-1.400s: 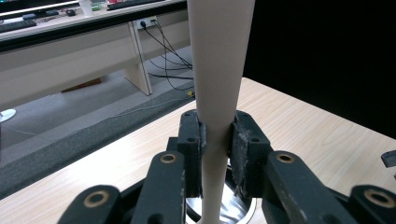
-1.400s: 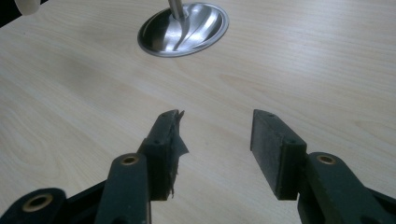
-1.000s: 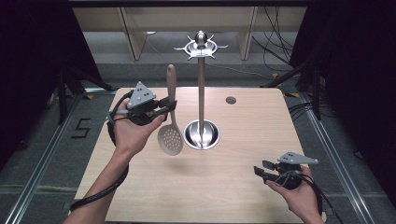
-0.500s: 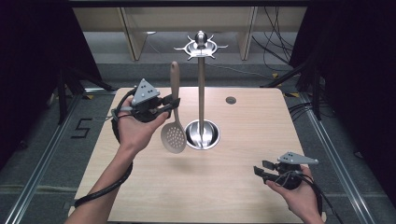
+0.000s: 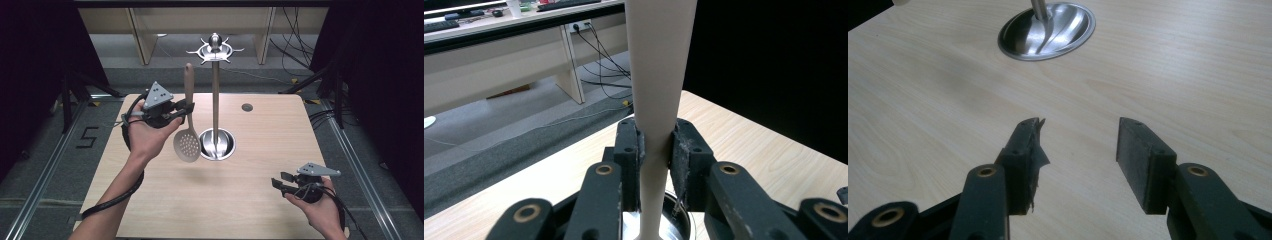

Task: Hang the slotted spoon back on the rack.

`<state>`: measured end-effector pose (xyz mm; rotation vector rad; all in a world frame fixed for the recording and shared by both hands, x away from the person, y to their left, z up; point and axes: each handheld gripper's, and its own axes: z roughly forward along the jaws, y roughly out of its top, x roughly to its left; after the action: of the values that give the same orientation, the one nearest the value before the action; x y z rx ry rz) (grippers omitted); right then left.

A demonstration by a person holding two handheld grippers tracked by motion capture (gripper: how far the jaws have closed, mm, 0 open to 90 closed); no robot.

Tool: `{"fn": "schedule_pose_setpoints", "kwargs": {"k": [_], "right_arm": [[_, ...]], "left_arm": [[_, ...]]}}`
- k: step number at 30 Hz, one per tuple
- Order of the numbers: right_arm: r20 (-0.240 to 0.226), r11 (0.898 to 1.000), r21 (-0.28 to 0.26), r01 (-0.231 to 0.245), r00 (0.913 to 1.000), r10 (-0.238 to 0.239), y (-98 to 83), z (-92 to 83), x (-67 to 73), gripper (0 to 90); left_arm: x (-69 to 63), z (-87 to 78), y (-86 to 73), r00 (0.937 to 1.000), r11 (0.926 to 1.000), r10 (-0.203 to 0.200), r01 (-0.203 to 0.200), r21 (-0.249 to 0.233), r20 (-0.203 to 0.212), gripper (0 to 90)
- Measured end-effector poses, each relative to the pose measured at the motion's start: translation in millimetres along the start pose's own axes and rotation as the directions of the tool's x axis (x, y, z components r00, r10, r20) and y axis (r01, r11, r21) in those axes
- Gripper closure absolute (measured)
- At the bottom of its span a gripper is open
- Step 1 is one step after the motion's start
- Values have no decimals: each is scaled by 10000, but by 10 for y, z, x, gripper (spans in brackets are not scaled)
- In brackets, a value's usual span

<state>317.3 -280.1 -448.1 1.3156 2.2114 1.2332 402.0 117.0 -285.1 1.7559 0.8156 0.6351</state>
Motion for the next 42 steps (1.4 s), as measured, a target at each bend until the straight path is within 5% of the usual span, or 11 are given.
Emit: {"fn": "schedule_pose_setpoints", "kwargs": {"k": [7,10,15,16,18,22,23,33,38,39,42], "right_arm": [[0,10000,11,6,10000,-6,0,-2,1,528],[-78,9989,198,-423,9991,424,-4,-9,29,527],[34,10000,39,45,10000,-45,0,-4,-2,527],[-69,9990,202,-410,9991,412,-3,-10,29,527],[-72,9990,197,-410,9991,412,-3,-10,29,527],[32,10000,44,53,10000,-53,0,-4,-2,527],[-71,9990,199,-404,9992,405,-3,-10,29,526],[-114,9989,161,-440,9990,442,-4,-6,30,526],[-16,10000,18,11,10000,-11,-1,-2,0,526],[-120,9991,125,-398,9991,399,-5,-3,28,526],[-31,9987,221,-458,9989,458,0,-18,30,526]], "left_arm": [[-9,36,38,10000,10000,-25,25,6,-4,744],[-7,48,48,10000,10000,-39,39,-1,-20,745],[-11,71,60,10000,10000,-36,36,74,-14,745],[-10,76,64,10000,10000,-59,59,62,-15,745],[-8,85,72,10000,10000,-55,55,74,-8,744],[-10,100,88,10000,10000,-20,20,86,-22,745],[-12,104,92,10000,9999,-19,19,113,-26,745],[-14,133,105,10000,9999,-7,8,172,-44,745],[-11,147,115,10000,9998,-24,25,180,-39,745],[-11,150,116,10000,9998,-29,30,186,-35,744],[-17,161,116,9999,9997,-91,92,209,-47,745]]}}
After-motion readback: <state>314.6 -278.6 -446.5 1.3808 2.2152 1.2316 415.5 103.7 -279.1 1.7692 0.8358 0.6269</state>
